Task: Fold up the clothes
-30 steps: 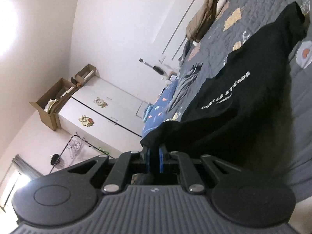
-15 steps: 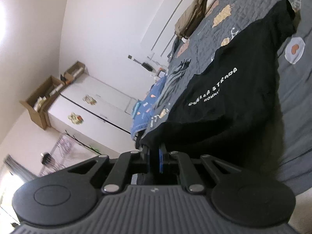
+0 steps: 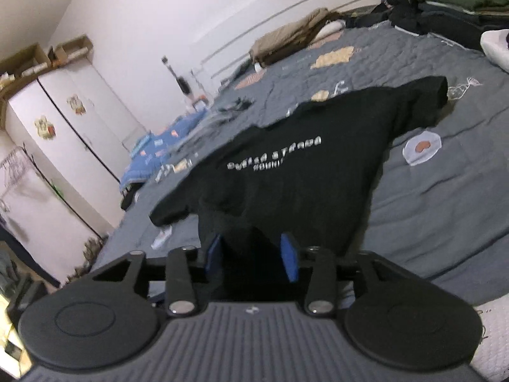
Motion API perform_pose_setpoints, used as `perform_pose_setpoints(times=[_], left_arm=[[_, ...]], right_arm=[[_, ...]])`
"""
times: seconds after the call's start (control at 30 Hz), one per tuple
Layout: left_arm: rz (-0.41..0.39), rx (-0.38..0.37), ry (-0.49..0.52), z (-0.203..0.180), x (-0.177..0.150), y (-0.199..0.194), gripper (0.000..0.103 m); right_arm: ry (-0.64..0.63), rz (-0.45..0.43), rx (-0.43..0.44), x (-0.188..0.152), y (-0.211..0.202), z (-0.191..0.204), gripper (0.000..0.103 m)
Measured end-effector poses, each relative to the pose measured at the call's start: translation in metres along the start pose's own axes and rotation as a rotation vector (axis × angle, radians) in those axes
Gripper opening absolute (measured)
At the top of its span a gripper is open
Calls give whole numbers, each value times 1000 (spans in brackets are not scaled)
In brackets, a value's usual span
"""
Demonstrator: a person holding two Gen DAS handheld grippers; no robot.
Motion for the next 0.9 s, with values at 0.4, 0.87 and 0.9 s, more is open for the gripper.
perform_pose_setpoints(times=[0.4,0.87,0.9], left_arm=[[-27,-6,-99,16,13,0,2],[-10,7,-85,13,10,1,2],[-8,7,-84,13,9,1,2]], right_arm=[[-360,42,45,-48,-16,44,51],[-464,64,-98,-85,33,67,37],[-461,71,-113,-85,37,66,24]])
Point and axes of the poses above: each gripper's, at about its wrist camera, not at the fingertips, and y roughly the way its jaws point, z to its left, x to its top, the point moved 4 cm from there along y, roughly the way its jaws point, and after that the axes turned 15 degrees about -x, right-handed, at the moved point
